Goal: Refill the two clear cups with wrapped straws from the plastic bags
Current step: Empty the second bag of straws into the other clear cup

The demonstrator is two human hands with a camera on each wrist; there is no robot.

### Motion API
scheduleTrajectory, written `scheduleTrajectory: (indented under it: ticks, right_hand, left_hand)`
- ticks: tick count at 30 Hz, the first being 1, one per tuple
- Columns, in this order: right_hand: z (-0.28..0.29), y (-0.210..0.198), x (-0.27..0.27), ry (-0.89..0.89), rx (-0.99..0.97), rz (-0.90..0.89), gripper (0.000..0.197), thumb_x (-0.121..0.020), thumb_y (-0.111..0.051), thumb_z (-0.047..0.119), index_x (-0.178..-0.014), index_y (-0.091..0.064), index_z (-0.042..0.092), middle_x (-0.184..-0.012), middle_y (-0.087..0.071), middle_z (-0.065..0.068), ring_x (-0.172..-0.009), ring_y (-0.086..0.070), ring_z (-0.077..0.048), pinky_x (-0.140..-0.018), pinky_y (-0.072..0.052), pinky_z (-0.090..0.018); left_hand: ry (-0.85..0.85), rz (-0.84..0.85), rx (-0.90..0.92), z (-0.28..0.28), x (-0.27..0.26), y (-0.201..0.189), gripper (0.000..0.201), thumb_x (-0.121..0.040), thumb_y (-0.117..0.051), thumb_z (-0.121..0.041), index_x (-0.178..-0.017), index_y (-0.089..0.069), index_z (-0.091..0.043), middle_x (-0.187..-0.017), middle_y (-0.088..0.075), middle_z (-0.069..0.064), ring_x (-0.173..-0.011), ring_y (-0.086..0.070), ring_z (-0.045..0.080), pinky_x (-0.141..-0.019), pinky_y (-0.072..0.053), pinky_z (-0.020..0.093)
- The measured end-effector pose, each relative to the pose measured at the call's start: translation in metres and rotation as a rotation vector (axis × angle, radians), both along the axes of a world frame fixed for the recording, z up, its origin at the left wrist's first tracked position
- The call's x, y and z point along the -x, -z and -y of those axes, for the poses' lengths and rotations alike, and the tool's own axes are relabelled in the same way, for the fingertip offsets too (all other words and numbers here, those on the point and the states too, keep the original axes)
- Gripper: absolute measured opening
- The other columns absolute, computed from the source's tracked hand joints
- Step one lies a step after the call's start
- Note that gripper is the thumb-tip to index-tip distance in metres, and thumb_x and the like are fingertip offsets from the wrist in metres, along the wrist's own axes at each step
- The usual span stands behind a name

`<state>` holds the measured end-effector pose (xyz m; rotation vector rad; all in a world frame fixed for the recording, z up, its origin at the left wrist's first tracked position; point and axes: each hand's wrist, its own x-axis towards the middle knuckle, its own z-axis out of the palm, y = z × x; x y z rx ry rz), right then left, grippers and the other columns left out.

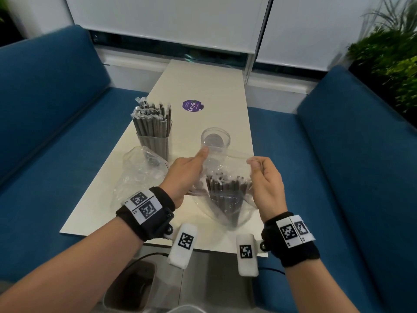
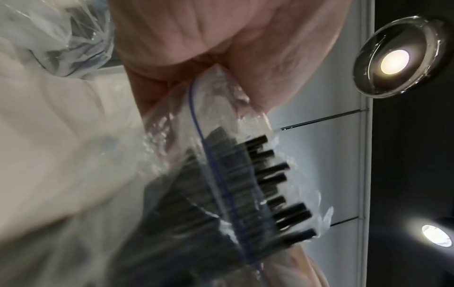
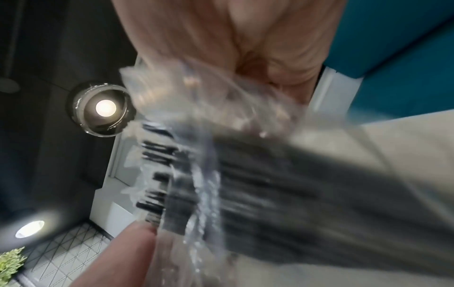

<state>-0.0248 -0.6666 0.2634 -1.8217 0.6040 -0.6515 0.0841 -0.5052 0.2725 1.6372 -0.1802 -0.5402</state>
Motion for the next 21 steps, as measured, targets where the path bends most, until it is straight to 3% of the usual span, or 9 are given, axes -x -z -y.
scheduleTrajectory:
  ticks: [1,4,6,8,10,13,16,18,21]
  right_hand:
    - [0.003,0.001,-0.002,0.012,0.023,-0.002,0.019,-0.109,-0.047,0.024,-0.107,-0.064,0.016,-0.084,-0.061,0.009,-0.062,-0.056,0.005,-0.059,-0.044,-0.008]
    - [0.010,0.005,-0.005,0.005,0.050,-0.090,0.023,-0.106,-0.050,0.039,-0.105,-0.063,0.020,-0.086,-0.065,0.006,-0.069,-0.059,-0.011,-0.068,-0.047,-0.026]
    - [0.015,0.008,-0.002,-0.021,0.121,-0.197,0.028,-0.105,-0.049,0.046,-0.102,-0.063,0.023,-0.087,-0.067,0.004,-0.074,-0.060,-0.013,-0.066,-0.045,-0.027]
    - [0.017,0.007,0.004,-0.036,0.220,-0.278,0.029,-0.106,-0.048,0.046,-0.096,-0.064,0.024,-0.086,-0.069,0.004,-0.077,-0.061,-0.012,-0.065,-0.044,-0.022]
    - [0.018,0.009,0.005,-0.038,0.191,-0.259,0.027,-0.106,-0.047,0.041,-0.091,-0.064,0.026,-0.082,-0.071,0.003,-0.073,-0.061,-0.018,-0.065,-0.048,-0.029]
    - [0.016,0.013,0.000,-0.003,0.078,-0.213,0.024,-0.105,-0.046,0.035,-0.090,-0.064,0.029,-0.079,-0.068,0.002,-0.068,-0.059,-0.019,-0.067,-0.055,-0.038]
    - [0.018,0.015,-0.006,0.059,0.103,-0.251,0.023,-0.106,-0.045,0.035,-0.102,-0.065,0.024,-0.099,-0.068,0.002,-0.091,-0.062,-0.023,-0.079,-0.052,-0.036]
    - [0.018,0.015,-0.006,0.057,0.100,-0.274,0.025,-0.106,-0.047,0.039,-0.105,-0.064,0.021,-0.103,-0.068,0.002,-0.094,-0.062,-0.023,-0.076,-0.047,-0.033]
    - [0.016,0.015,0.000,-0.091,-0.083,-0.220,0.038,-0.092,-0.059,0.058,-0.113,-0.063,0.027,-0.106,-0.071,-0.002,-0.087,-0.070,-0.019,-0.078,-0.058,-0.038]
  left_hand:
    - [0.019,-0.017,0.006,0.000,0.000,0.000,0.052,-0.093,-0.057,-0.064,-0.070,-0.044,-0.019,-0.071,-0.044,-0.002,-0.067,-0.043,0.014,-0.068,-0.039,0.030]
    - [0.095,-0.080,0.062,-0.003,-0.003,0.007,0.053,-0.086,-0.070,-0.062,-0.091,-0.061,-0.010,-0.085,-0.057,0.007,-0.080,-0.057,0.020,-0.078,-0.049,0.037]
    - [0.047,-0.126,0.123,-0.004,-0.004,0.010,0.044,-0.093,-0.068,-0.051,-0.095,-0.063,-0.007,-0.081,-0.068,0.003,-0.072,-0.064,0.016,-0.070,-0.053,0.033]
    - [0.012,-0.119,0.137,-0.006,-0.003,0.007,0.030,-0.100,-0.061,-0.043,-0.089,-0.061,-0.015,-0.070,-0.065,0.000,-0.060,-0.062,0.013,-0.066,-0.050,0.031]
    - [0.029,-0.102,0.106,-0.006,-0.002,0.008,0.033,-0.100,-0.059,-0.047,-0.092,-0.067,-0.016,-0.064,-0.061,0.002,-0.056,-0.058,0.015,-0.068,-0.049,0.033]
    - [0.075,-0.179,0.102,-0.005,-0.002,0.007,0.049,-0.087,-0.069,-0.062,-0.095,-0.073,-0.013,-0.080,-0.068,0.008,-0.076,-0.062,0.026,-0.081,-0.061,0.049]
    - [0.193,-0.185,0.137,-0.006,-0.002,0.009,0.069,-0.082,-0.075,-0.056,-0.113,-0.069,0.005,-0.104,-0.075,0.010,-0.096,-0.069,0.024,-0.077,-0.065,0.045]
    - [0.161,-0.147,0.139,-0.007,-0.003,0.014,0.072,-0.080,-0.079,-0.051,-0.107,-0.066,0.014,-0.099,-0.068,0.019,-0.095,-0.067,0.025,-0.075,-0.066,0.048]
    - [0.055,-0.089,0.134,-0.006,-0.008,0.017,0.058,-0.091,-0.073,-0.044,-0.096,-0.067,0.013,-0.078,-0.067,0.012,-0.076,-0.064,0.025,-0.077,-0.062,0.052]
